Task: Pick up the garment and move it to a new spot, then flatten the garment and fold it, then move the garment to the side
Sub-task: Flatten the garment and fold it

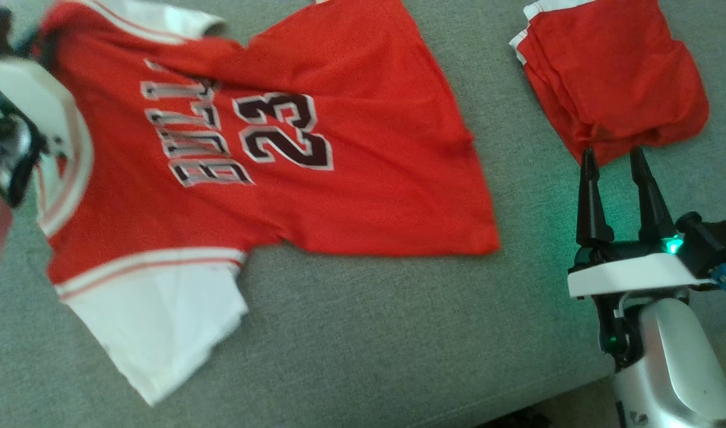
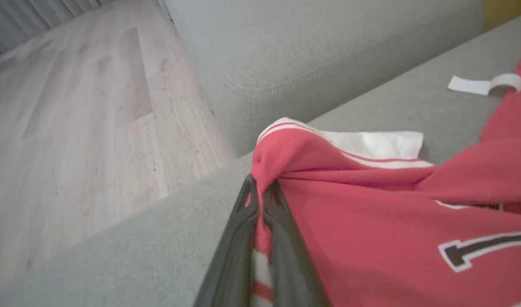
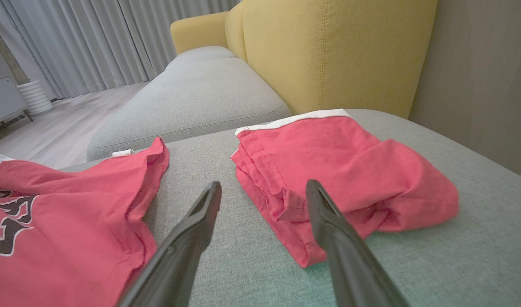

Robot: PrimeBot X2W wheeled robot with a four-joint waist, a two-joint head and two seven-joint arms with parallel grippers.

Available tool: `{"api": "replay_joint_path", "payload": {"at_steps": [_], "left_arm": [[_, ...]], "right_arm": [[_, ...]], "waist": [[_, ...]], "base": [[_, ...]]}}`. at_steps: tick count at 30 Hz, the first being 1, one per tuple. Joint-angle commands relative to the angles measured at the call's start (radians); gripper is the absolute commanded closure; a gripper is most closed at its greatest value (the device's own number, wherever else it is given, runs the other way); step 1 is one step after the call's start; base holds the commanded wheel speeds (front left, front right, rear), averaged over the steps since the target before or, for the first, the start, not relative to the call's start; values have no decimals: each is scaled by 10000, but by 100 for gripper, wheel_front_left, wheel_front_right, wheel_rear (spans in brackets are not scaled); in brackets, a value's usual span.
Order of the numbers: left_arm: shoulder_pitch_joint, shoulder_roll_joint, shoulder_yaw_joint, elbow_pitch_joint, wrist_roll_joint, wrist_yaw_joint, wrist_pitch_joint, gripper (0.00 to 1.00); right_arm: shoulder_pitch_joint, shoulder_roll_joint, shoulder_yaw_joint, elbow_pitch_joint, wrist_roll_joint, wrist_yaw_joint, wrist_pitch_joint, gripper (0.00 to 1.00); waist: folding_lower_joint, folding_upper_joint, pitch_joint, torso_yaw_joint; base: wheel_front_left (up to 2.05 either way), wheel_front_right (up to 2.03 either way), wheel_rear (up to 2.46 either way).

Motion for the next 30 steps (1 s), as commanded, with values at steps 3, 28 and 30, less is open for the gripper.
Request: {"api": "replay_joint_path", "payload": {"at_steps": [3, 28, 30], "left_arm": [[-890, 481, 420, 177, 258, 132, -516, 100], [762, -1056, 1350, -427, 210, 857, -3844, 0], [1680, -1115, 1783, -1462, 279, 1202, -3847, 0]], "right_arm": [[-175, -64, 265, -312, -23, -7, -106, 0], [200, -64, 175, -518, -484, -7, -102, 0], [317, -64, 138, -532, -549, -7, -88, 0]], "waist": [[-1, 0, 62, -24], [-1, 0, -1766, 2101], [-1, 0, -2031, 2377]], "base": [[0, 0, 0], [0, 0, 0], [0, 0, 0]]}}
